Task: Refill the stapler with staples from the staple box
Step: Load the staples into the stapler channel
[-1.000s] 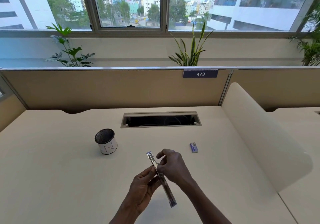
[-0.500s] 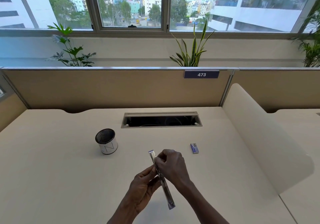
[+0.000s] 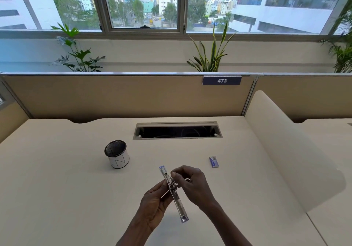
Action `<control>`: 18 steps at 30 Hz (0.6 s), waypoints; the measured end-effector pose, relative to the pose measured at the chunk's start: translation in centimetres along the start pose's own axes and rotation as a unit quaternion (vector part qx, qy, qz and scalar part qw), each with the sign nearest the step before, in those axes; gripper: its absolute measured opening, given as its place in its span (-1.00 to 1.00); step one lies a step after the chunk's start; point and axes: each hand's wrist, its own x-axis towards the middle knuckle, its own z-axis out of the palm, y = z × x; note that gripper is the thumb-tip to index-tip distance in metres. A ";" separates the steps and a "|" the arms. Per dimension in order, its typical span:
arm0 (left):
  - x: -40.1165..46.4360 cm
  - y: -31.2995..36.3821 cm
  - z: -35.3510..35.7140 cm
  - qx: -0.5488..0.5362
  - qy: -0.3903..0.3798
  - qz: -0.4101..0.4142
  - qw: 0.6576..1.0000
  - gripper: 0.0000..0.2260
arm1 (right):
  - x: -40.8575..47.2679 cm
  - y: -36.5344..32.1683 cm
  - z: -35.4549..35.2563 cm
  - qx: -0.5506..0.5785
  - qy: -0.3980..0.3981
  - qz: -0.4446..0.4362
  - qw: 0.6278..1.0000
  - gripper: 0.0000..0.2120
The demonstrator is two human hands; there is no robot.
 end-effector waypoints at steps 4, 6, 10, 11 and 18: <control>0.1 -0.3 -0.2 -0.007 0.017 0.004 1.000 -0.79 | -0.4 0.0 -0.1 0.001 -0.041 -0.021 0.999 -0.92; 0.2 -0.6 -0.3 -0.010 0.025 0.003 1.000 -0.79 | -0.5 0.1 0.1 -0.008 -0.033 -0.029 0.999 -0.88; 0.0 -0.5 0.1 0.000 0.027 0.003 1.000 -0.78 | -0.4 0.0 0.8 -0.027 0.015 -0.063 0.998 -0.88; 0.0 -0.5 0.1 0.002 0.027 0.002 1.000 -0.77 | -0.4 0.0 0.9 -0.030 0.027 -0.070 0.997 -0.87; -0.2 -0.7 -0.3 0.006 0.039 -0.007 0.999 -0.78 | 0.4 0.1 1.5 -0.075 0.042 -0.095 0.992 -0.87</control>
